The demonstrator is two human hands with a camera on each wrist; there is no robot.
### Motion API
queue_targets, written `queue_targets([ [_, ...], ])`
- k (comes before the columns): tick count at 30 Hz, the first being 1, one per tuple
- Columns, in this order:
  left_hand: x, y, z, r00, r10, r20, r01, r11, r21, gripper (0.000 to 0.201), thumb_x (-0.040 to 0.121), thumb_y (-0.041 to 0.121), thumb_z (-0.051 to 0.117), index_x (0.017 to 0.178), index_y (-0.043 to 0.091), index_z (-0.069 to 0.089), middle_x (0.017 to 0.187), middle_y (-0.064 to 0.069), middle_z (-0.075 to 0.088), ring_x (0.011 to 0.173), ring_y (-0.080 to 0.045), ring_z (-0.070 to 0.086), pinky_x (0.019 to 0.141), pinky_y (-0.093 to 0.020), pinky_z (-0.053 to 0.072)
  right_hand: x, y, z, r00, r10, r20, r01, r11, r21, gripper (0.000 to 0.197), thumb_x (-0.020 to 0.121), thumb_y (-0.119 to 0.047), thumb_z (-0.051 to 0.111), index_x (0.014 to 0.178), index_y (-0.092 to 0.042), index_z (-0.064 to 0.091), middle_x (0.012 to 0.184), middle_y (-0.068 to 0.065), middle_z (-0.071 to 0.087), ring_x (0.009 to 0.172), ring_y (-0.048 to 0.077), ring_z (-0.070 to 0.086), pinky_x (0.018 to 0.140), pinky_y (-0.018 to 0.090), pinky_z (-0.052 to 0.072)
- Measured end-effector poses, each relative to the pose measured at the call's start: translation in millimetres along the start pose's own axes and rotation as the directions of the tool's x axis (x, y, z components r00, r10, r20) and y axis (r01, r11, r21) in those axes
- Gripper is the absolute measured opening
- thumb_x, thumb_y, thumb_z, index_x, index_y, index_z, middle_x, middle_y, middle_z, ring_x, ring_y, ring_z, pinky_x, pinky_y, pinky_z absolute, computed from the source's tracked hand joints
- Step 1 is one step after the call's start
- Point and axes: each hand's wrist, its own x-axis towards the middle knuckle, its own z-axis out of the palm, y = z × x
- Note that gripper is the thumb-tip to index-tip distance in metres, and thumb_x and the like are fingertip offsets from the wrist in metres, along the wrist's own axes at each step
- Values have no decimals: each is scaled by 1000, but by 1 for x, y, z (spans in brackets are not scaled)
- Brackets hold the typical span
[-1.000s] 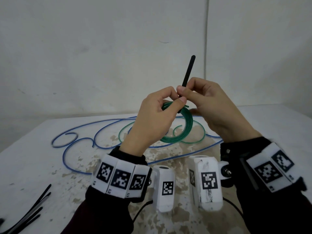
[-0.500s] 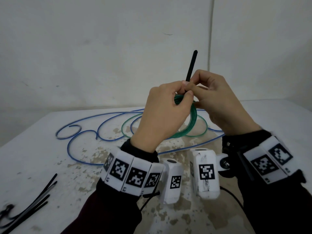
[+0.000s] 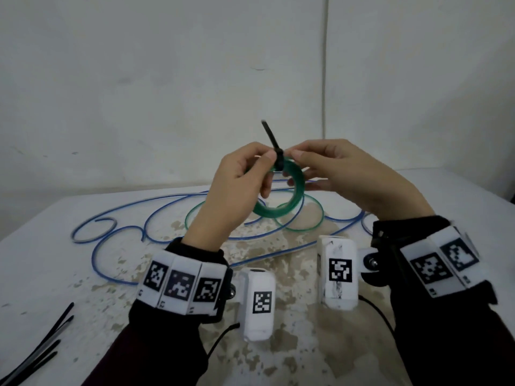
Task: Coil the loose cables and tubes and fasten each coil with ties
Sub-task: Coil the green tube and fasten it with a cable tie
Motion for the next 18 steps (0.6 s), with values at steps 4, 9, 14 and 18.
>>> queue_targets([
  [4, 0, -5, 1, 999, -29, -20, 27, 994, -105, 24, 99, 10, 44, 102, -4, 64, 60, -6, 47, 50, -12, 45, 61, -20, 46, -16, 3, -9, 992, 51, 117, -63, 993, 99, 22, 97, -4, 45, 102, -12, 65, 92, 8, 73, 87, 16, 68, 85, 29, 56],
  [9, -4, -13, 33, 996, -85, -8, 81, 972, -221, 20, 97, 11, 49, 96, 1, 67, 69, -7, 60, 61, -14, 56, 67, -24, 51, -50, 7, -29, 997, 49, 54, -55, 992, 111, 18, 91, 1, 55, 104, -8, 64, 87, 6, 73, 81, 11, 69, 75, 24, 56],
  [14, -11, -34, 92, 961, -257, 99, 273, 933, -236, 21, 98, 18, 49, 89, 16, 68, 80, -1, 68, 72, -12, 65, 75, -28, 50, -110, 21, -77, 959, 134, -248, -66, 962, 266, 9, 90, -6, 59, 97, -12, 59, 80, 10, 72, 76, 21, 71, 71, 29, 58],
  [18, -22, -55, 127, 869, -435, 236, 495, 778, -388, 22, 99, 16, 45, 90, 12, 64, 64, 5, 66, 58, -10, 63, 67, -25, 49, -162, 28, -124, 873, 184, -452, -57, 958, 281, 10, 87, -8, 64, 91, -15, 58, 70, 1, 69, 66, 17, 67, 71, 26, 56],
])
